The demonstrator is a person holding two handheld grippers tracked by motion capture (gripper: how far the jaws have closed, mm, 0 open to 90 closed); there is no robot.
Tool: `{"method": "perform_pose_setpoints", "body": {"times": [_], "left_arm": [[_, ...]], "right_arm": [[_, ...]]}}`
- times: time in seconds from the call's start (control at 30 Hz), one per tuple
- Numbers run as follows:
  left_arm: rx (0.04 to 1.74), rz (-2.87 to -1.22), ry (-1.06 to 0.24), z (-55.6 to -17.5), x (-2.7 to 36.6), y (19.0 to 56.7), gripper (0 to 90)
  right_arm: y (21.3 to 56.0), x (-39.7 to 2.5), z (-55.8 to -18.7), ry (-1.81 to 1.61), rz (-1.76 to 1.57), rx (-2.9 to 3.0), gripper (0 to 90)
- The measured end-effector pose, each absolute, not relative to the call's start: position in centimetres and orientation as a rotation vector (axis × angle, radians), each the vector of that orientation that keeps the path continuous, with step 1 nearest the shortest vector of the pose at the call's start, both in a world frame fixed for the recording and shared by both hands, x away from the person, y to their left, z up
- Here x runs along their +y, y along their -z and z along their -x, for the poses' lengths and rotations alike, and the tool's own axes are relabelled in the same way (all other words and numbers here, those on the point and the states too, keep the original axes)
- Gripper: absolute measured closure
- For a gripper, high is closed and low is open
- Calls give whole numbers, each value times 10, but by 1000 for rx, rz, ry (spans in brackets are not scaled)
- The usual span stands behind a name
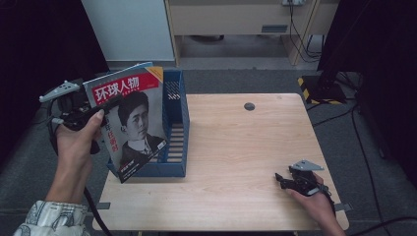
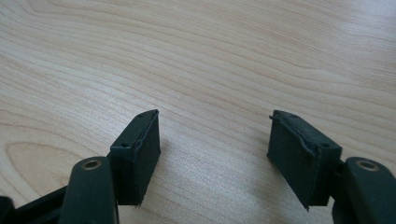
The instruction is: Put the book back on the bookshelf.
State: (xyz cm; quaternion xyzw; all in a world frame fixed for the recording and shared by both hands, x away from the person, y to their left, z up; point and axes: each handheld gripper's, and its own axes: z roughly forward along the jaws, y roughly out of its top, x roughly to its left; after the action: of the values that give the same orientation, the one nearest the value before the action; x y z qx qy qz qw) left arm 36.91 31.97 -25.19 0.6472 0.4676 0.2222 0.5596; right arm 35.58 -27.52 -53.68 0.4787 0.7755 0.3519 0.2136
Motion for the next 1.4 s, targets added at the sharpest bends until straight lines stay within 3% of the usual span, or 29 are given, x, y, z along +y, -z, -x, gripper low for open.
{"method": "perform_pose_setpoints", "body": {"times": [1.4], "left_arm": [[1174, -1467, -594, -344, 384, 256, 866]], "right_arm": [[537, -275, -356, -977, -1325, 2155, 339]]}}
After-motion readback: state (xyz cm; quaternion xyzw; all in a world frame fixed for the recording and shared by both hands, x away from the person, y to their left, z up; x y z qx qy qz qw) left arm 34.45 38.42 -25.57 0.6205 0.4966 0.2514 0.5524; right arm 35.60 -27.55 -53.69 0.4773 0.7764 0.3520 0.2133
